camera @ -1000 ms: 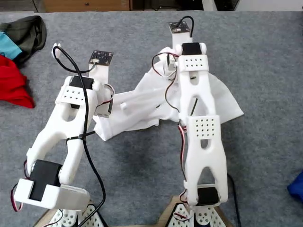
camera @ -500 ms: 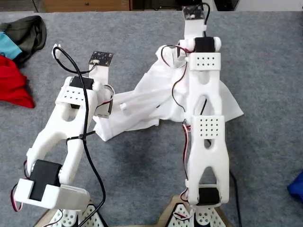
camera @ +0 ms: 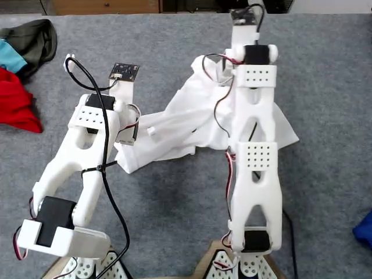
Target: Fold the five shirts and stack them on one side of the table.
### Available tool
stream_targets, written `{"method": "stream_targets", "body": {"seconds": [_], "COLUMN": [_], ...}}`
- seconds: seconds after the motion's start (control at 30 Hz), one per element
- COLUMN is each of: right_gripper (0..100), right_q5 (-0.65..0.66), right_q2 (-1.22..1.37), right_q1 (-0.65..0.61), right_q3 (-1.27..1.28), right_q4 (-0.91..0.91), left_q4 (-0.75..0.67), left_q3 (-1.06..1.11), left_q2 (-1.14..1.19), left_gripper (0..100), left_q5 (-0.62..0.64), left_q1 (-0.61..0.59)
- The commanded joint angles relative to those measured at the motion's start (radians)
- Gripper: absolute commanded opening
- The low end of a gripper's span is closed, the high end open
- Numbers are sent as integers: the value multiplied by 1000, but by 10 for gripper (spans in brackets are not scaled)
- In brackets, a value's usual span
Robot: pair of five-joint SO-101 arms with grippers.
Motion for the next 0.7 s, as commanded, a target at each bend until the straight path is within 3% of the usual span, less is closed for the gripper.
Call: {"method": "stream_targets", "body": {"seconds": [0.0,0.23,0.67], "right_gripper": [51,127,123], "right_q5": [9,8,11], "right_q2": [-15,-8,85], "right_q1": [-51,-108,-67], "right_q3": [50,119,113], "right_q4": [17,14,-92], "left_q4": [0,2,2], "left_q3": [-11,-11,-6], "left_q2": [-42,-42,-42], "left_gripper": [19,19,19], "left_q5": [3,3,3], "left_q1": [-6,-8,-9]}}
